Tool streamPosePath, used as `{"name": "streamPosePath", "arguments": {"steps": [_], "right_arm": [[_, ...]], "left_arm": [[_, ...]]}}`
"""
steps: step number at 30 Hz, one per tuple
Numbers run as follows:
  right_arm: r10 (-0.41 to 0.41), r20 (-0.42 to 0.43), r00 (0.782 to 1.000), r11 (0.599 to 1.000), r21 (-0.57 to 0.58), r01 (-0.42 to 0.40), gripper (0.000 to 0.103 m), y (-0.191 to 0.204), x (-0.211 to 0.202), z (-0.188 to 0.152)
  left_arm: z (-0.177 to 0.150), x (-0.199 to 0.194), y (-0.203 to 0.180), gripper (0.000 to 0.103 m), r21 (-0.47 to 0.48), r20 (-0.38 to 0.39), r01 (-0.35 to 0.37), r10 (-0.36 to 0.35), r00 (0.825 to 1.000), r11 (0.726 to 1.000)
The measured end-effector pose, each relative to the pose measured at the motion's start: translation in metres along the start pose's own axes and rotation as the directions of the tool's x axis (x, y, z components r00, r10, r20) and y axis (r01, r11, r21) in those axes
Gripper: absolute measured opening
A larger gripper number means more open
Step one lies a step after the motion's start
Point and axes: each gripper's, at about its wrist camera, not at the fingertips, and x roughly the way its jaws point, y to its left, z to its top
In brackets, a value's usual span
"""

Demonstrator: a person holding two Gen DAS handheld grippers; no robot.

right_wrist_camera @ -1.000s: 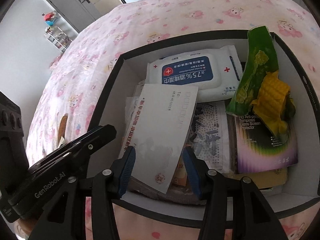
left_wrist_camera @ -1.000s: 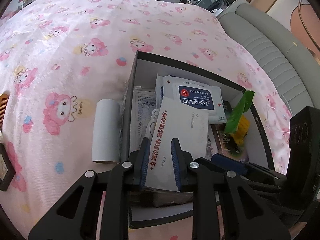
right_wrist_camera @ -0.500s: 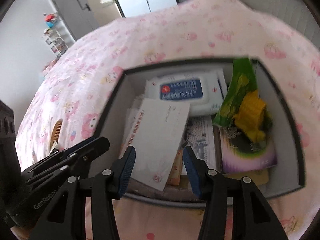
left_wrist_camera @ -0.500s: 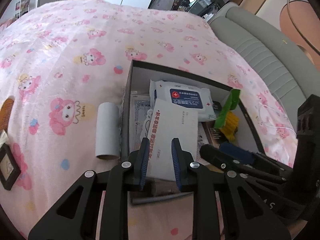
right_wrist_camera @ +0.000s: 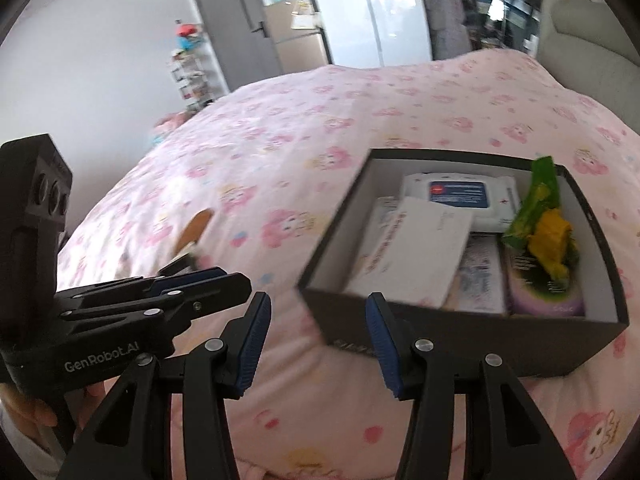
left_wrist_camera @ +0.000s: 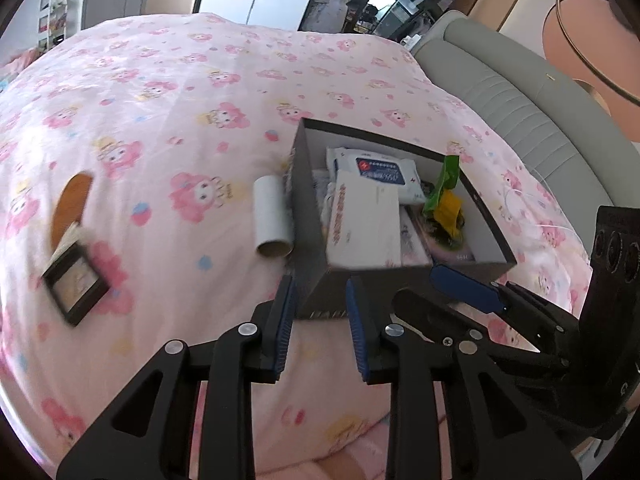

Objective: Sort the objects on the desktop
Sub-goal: 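Lower the white envelope into the shoebox and open the left gripper, then move the left tool back toward the white paper roll tube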

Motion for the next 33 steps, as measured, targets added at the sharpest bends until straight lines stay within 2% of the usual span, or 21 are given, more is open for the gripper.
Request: {"name": "streamPosePath", "arguments": {"steps": [5,8,10,13,16,26,33], "right_arm": [[0.065,0.038,0.997,0.997,-0.038,-0.064,0.047,0.027,-0.009,-0.015],[0.112,0.019,0.994,0.993,-0.027,-0.111,0.047,0.037,-0.004,-0.016],[0.115,0.01,0.993,0.993,-0.043,-0.114,0.047,0.045,0.002,-0.012],[0.093,0.0,0.996,0.991,-0.093,-0.093,0.047,0.058,0.01,-0.007],[0.074,-0.028,0.997,0.988,-0.135,-0.078,0.047,0.065,0.021,0.004],[0.021,-0.072,0.997,0.992,-0.122,-0.03,0.047,0.065,0.073,0.037],[-0.063,-0.133,0.989,0.989,-0.138,0.045,0.047,0.059,0.1,0.046]], "left_arm": [[-0.022,-0.026,0.013,0.026,-0.028,0.025,-0.007,0.008,1.0,1.0],[-0.029,-0.035,0.027,0.026,-0.062,0.041,-0.009,0.012,0.999,0.998],[-0.029,-0.035,0.036,0.027,-0.08,0.039,-0.017,0.021,0.999,0.997],[-0.029,-0.034,0.05,0.028,-0.104,0.033,-0.02,0.024,0.999,0.994],[-0.026,-0.027,0.064,0.036,-0.127,0.02,-0.023,0.025,0.999,0.992],[0.008,0.006,0.097,0.036,-0.115,-0.023,-0.098,0.096,0.995,0.989],[0.02,0.043,0.115,0.036,-0.16,-0.108,-0.103,0.087,0.99,0.982]]}}
